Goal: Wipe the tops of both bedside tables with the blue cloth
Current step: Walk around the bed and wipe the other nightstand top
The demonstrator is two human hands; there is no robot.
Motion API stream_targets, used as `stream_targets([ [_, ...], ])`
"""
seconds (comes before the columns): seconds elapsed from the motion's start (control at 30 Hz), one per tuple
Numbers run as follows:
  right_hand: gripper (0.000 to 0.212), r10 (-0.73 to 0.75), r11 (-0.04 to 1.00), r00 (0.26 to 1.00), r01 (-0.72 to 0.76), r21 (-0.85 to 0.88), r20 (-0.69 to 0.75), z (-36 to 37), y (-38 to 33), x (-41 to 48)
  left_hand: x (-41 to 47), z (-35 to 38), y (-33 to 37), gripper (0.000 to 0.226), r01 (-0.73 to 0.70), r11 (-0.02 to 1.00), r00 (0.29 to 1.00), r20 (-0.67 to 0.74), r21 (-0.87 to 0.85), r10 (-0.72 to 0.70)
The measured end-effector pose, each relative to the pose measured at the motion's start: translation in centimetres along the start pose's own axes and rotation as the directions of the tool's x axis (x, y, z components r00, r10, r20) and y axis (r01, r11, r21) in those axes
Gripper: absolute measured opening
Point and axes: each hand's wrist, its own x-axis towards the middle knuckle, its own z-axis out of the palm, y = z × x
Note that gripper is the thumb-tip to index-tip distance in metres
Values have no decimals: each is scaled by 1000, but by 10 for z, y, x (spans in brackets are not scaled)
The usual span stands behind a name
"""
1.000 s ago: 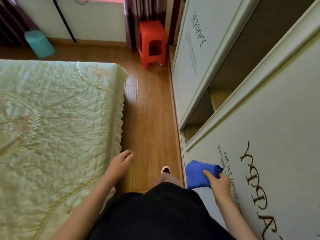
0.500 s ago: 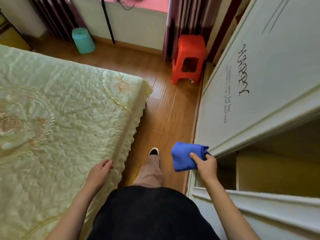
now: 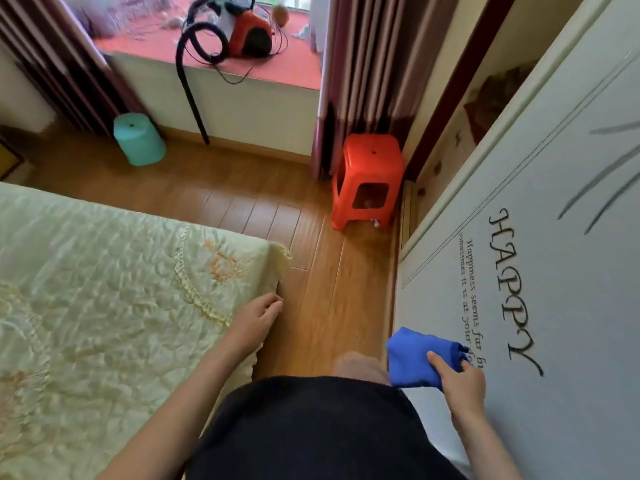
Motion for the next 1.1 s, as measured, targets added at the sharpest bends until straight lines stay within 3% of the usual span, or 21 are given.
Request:
stream_targets([
  [0.17,17,5,1000,1000,-5,3,-3,38,-59,82,90,-10,33,19,0,1000,1000,1,-8,0],
  [0.33,17,-41,999,994,42,-4,99,103,-138,180,178,-27,44,21,124,989,985,-114,-82,-133],
  [0.5,15,-146,981,948,175,-82,283,183,-246,267,235,-55,52,21,264,947,916,-259,-185,-306],
  [0.7,9,-247,937,849,332,-109,468,275,-361,320,289,-97,61,21,381,855,785,-366,-351,-500],
  [1.0,12,-246,900,810,395,-185,533,428,-462,403,430,-170,53,23,407,756,692,-368,-513,-621],
  [1.1,14,-267,882,813,422,-208,517,475,-504,428,483,-216,55,24,402,761,708,-354,-509,-611],
])
